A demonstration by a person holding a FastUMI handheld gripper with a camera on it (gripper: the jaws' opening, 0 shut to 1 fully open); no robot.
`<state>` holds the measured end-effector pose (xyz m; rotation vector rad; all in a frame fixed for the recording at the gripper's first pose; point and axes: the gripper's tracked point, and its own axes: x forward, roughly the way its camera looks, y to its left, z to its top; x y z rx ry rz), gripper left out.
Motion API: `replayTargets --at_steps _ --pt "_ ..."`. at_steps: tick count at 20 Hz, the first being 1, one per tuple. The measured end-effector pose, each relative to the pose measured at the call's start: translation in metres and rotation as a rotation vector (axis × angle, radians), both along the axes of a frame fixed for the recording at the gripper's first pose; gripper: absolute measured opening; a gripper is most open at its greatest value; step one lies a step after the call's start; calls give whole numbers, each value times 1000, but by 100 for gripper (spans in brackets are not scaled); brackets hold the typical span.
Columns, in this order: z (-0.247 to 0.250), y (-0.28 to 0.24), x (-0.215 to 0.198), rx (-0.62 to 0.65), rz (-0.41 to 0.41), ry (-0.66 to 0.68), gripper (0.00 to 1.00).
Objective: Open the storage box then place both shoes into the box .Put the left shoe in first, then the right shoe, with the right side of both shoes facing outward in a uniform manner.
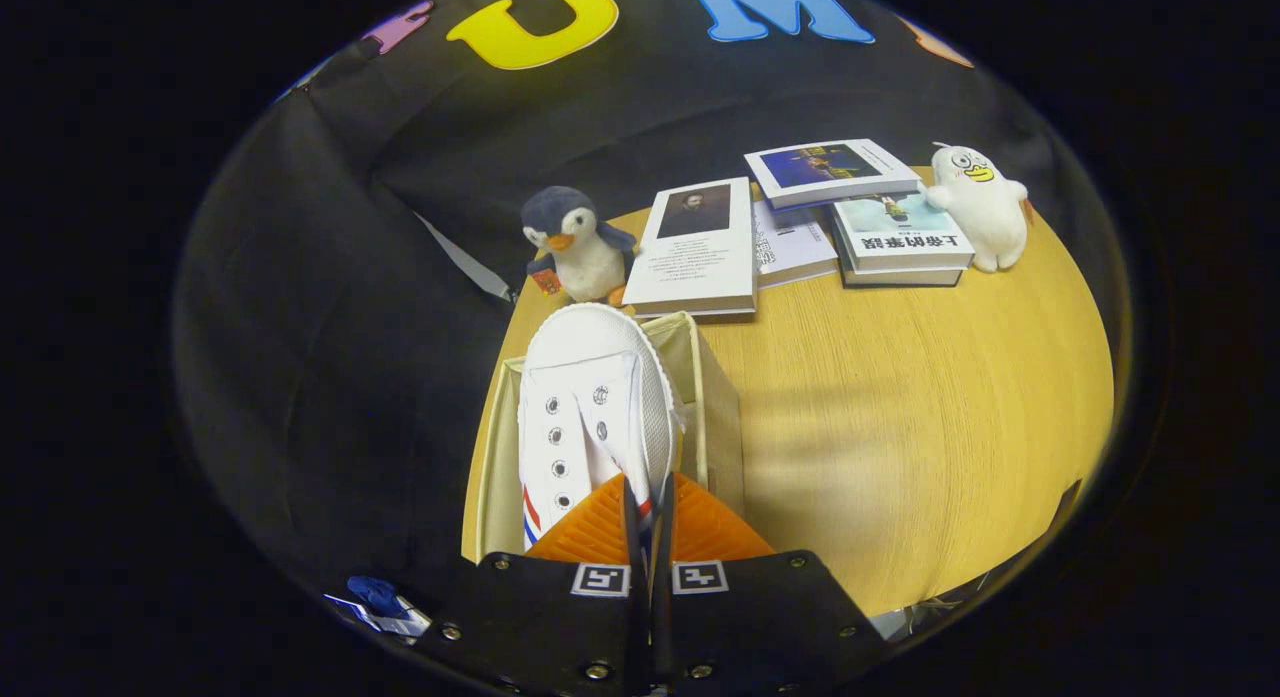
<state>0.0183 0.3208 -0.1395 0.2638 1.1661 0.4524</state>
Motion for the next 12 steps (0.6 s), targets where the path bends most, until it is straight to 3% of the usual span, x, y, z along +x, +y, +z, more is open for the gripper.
replayTargets --at_steps 1,2,5,12 --pt "6 6 2 22 -1 -20 24" --pt "13 9 7 40 -16 -57 36" --pt "32 -2 17 28 -38 -154 100" --pt "111 -61 22 16 -67 -431 98"
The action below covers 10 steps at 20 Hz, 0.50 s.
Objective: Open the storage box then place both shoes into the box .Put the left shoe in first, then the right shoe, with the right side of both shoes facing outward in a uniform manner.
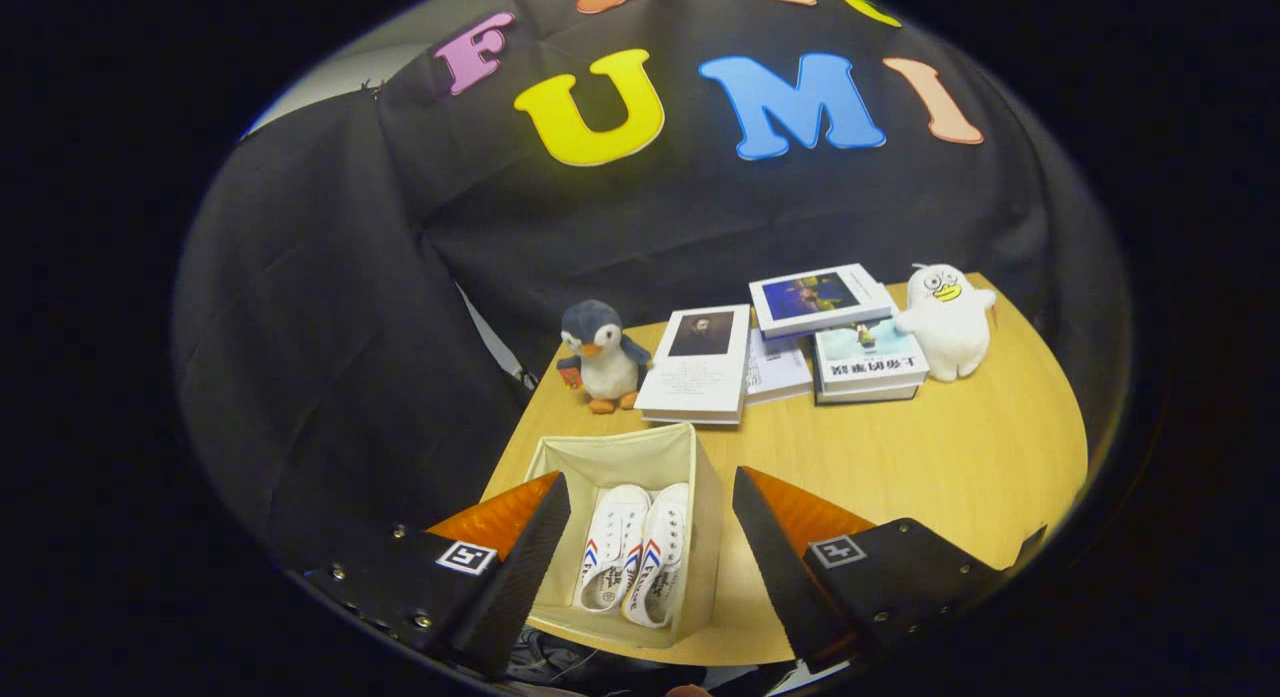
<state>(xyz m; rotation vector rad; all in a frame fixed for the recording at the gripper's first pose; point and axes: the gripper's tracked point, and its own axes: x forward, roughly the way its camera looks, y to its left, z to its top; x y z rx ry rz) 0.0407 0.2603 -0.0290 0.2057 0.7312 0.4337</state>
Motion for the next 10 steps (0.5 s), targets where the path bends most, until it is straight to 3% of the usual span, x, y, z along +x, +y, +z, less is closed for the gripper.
replayTargets --at_steps 5,10 --pt "45 -84 1 -99 -44 -209 98" --pt "65 -157 -4 -174 -86 -326 98"
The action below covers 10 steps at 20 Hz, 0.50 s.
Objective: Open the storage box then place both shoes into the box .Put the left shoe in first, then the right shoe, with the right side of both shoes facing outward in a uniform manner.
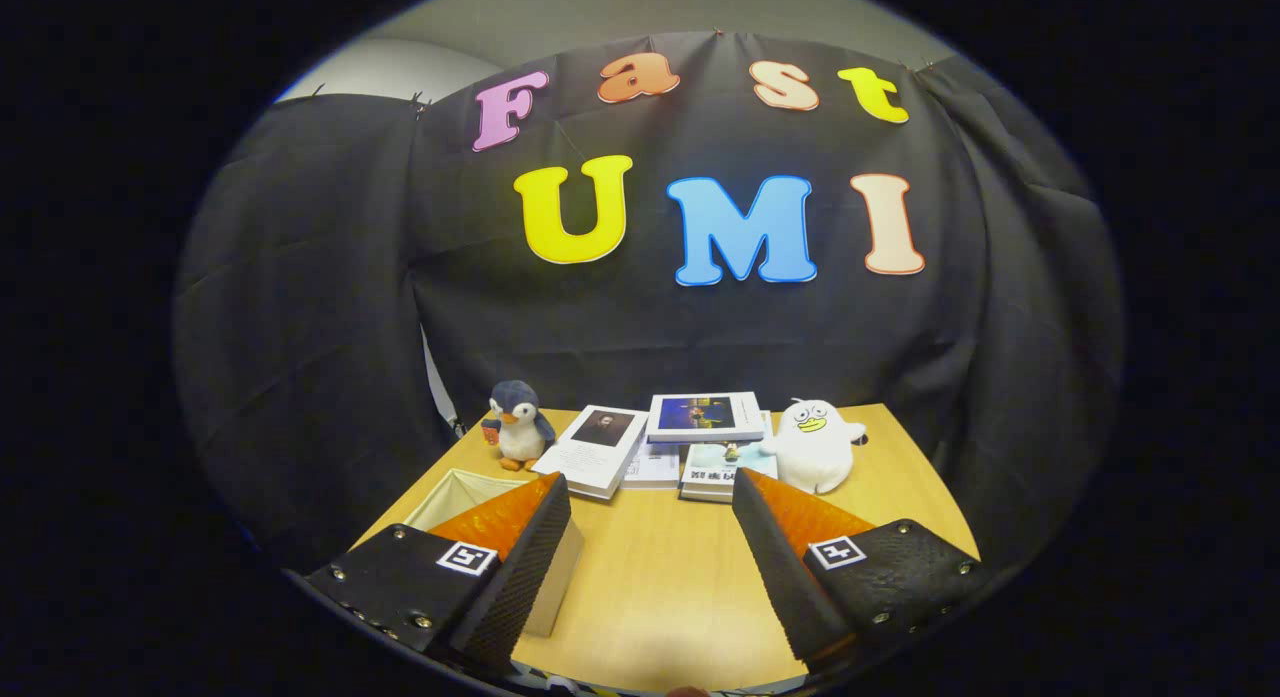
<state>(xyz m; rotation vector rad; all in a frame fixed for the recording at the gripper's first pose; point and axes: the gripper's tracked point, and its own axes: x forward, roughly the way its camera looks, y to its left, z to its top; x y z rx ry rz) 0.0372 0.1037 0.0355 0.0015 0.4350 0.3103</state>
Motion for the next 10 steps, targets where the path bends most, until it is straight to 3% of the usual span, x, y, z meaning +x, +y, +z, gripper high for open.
replayTargets --at_steps 10 --pt "23 -80 -13 1 -130 -222 98"
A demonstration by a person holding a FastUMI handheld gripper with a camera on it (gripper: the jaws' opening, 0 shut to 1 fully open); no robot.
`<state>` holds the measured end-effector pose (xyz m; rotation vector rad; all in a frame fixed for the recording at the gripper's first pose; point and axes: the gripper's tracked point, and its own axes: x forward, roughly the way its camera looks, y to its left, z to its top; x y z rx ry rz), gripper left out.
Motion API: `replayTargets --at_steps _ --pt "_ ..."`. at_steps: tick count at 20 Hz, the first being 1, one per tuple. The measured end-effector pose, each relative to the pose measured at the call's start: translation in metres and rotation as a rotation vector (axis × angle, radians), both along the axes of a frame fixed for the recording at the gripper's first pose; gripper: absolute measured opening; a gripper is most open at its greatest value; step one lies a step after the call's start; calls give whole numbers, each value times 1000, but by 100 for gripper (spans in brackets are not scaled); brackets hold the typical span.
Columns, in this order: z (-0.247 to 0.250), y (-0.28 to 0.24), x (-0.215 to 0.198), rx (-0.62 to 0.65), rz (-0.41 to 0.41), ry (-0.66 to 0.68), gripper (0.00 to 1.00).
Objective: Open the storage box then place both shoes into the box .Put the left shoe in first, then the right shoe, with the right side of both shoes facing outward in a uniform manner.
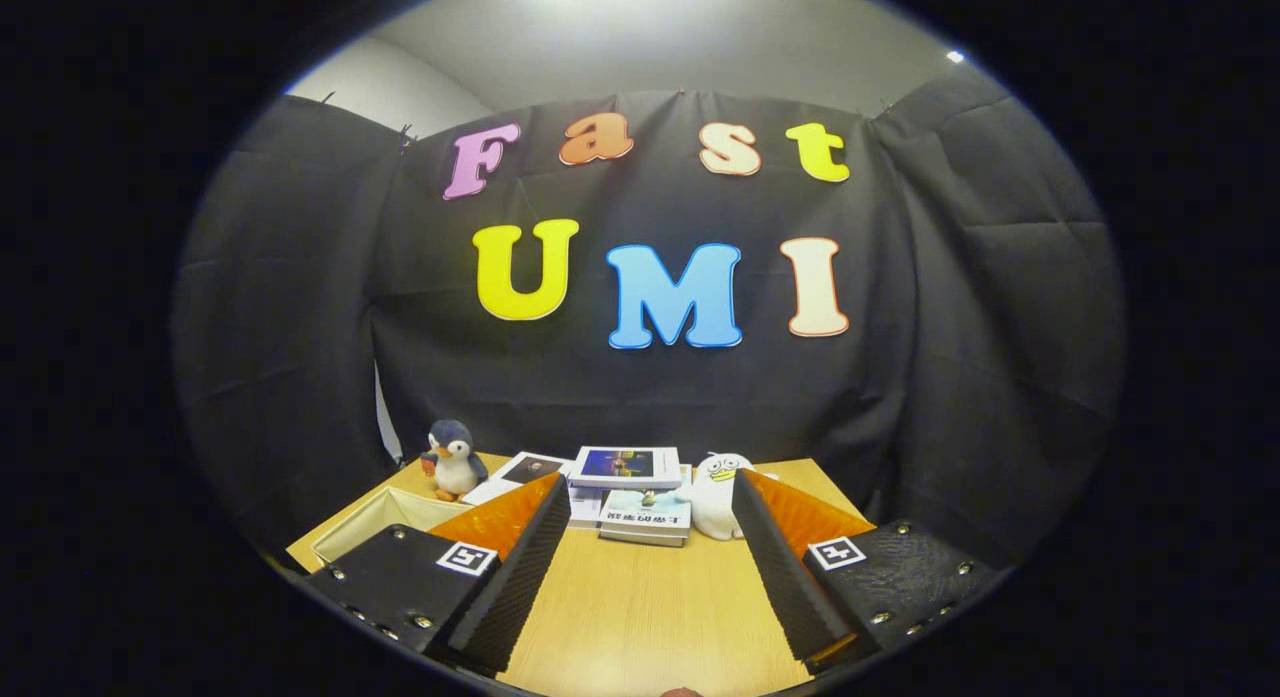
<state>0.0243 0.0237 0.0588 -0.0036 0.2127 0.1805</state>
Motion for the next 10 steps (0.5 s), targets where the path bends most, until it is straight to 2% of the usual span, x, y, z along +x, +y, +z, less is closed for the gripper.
replayTargets --at_steps 10 --pt "15 -14 -3 34 -8 -77 97"
